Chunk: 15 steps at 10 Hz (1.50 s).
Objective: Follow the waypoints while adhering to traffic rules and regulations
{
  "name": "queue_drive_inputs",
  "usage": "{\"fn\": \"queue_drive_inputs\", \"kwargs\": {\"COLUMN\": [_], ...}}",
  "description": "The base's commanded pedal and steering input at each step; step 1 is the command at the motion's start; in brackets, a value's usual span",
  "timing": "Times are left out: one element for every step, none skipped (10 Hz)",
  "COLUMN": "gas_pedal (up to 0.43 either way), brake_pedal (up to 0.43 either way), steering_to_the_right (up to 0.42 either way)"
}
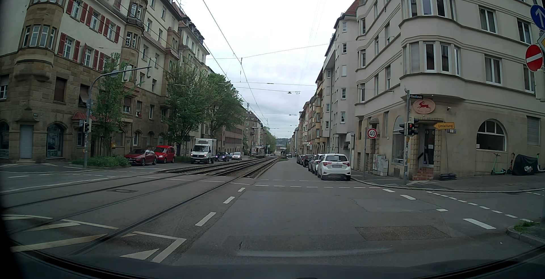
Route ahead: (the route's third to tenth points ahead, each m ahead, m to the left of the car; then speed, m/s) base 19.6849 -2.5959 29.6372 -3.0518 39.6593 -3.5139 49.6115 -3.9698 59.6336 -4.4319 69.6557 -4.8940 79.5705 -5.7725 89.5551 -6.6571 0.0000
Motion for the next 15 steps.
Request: {"fn": "queue_drive_inputs", "kwargs": {"gas_pedal": [0.000, 0.000, 0.000, 0.000, 0.000, 0.000, 0.000, 0.000, 0.000, 0.000, 0.000, 0.000, 0.000, 0.000, 0.000], "brake_pedal": [0.287, 0.287, 0.287, 0.287, 0.287, 0.287, 0.287, 0.287, 0.287, 0.287, 0.287, 0.287, 0.287, 0.287, 0.287], "steering_to_the_right": [-0.012, -0.012, -0.012, -0.012, -0.012, -0.012, -0.012, -0.012, -0.012, -0.013, -0.013, -0.013, -0.013, -0.013, -0.013]}}
